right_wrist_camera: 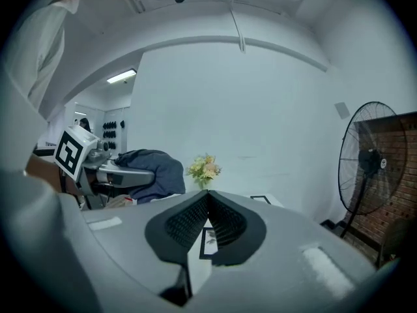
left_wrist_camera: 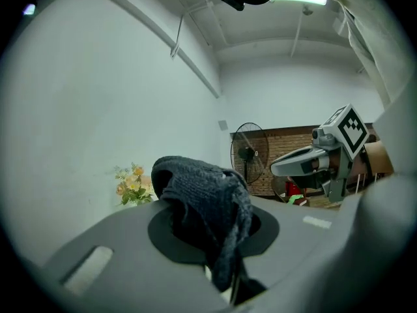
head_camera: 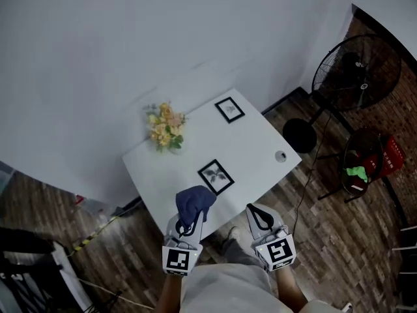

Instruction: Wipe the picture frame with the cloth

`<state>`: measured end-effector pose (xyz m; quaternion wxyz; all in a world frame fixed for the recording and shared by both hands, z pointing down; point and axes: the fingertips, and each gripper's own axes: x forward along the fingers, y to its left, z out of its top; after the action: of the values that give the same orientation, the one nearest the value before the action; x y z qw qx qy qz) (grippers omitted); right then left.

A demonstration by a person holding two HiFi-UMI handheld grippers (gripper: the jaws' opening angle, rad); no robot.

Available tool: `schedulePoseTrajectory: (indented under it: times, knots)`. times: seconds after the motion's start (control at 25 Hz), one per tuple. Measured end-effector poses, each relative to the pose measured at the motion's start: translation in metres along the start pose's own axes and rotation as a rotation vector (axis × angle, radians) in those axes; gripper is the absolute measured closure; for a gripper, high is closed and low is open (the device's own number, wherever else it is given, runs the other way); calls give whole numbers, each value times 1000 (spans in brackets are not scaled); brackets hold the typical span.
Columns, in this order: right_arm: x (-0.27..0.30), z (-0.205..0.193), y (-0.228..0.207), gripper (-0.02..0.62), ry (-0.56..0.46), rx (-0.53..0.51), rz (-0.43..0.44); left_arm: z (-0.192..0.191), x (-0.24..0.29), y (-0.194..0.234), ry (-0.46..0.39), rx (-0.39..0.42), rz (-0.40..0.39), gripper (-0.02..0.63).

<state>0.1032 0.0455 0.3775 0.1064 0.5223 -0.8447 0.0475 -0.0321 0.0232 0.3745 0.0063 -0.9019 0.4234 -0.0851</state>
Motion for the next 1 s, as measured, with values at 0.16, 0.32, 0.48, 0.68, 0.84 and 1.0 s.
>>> schedulePoseTrajectory:
  times: [0.16,0.32,0.48,0.68,0.84,1.0]
  knots:
    - [19,-5,-24,592,15,-3,62,-8,23,3,31,-7,54,525]
    - [35,-10,-43,592,19,10,113,-6,42,7,40,-15,115,525]
    - [55,-23,-55,592,46,6,156,-18,57,12,60,-27,157,525]
    - [77,-39,-61,592,75,18,184,-41,69,19,97,-64,185,525]
    - [100,-56,-62,591,113,38,186,-58,82,30,110,-71,179,525]
    - [119,-74,-58,591,160,30,187,-79,94,41,132,-107,166,525]
